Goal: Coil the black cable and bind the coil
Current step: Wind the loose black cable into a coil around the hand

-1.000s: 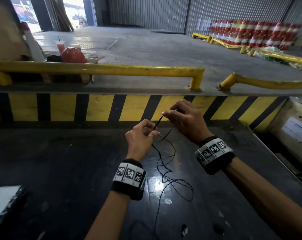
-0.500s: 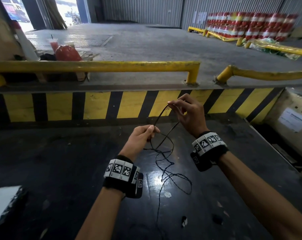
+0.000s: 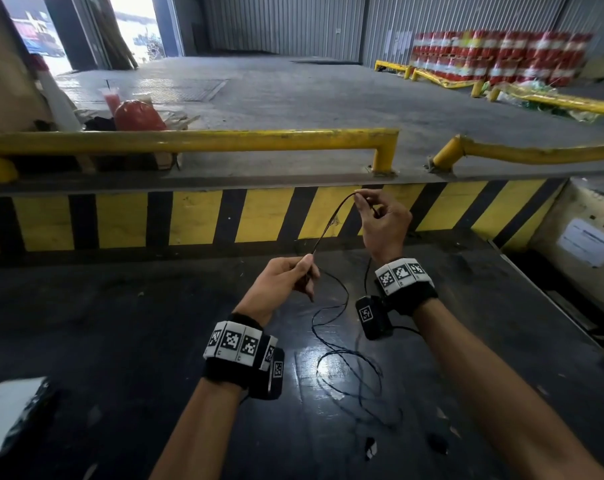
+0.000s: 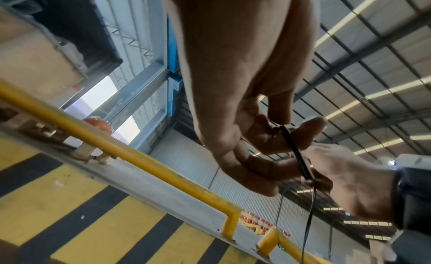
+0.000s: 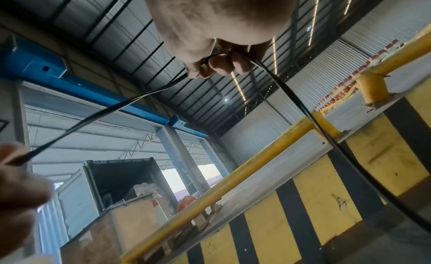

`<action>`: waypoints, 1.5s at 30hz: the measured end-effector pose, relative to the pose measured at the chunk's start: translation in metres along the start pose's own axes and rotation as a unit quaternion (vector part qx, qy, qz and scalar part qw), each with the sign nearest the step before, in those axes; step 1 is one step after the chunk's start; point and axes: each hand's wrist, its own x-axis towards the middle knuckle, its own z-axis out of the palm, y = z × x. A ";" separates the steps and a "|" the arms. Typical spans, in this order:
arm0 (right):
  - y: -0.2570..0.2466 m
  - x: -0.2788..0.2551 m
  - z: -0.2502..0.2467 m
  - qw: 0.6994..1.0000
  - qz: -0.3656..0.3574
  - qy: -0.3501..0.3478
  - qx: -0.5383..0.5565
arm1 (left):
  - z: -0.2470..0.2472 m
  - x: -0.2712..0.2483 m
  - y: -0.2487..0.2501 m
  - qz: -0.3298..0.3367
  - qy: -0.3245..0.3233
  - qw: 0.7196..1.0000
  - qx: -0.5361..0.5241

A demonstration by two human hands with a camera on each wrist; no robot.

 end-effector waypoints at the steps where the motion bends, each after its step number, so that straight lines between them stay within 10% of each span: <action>1: 0.000 0.002 -0.001 1.000 0.001 0.000 -0.006 | -0.001 -0.001 0.000 -0.001 -0.006 1.000 -0.012; 10: 0.014 -0.022 0.005 0.972 0.064 -0.220 -0.045 | -0.009 0.009 0.035 0.135 -0.057 0.942 -0.302; 20: -0.016 -0.090 -0.023 0.899 0.156 -0.386 0.138 | -0.024 0.055 0.077 0.201 0.101 0.950 -0.216; 26: -0.017 -0.097 -0.050 0.887 0.205 -0.377 0.171 | -0.028 0.067 0.089 0.207 0.160 0.952 -0.156; 34: -0.023 -0.063 -0.088 0.969 0.048 -0.242 0.025 | -0.032 0.072 0.077 0.163 0.149 0.973 -0.067; 45: -0.019 -0.065 -0.110 0.926 -0.039 -0.292 -0.234 | -0.038 0.077 0.058 0.159 0.114 0.954 -0.226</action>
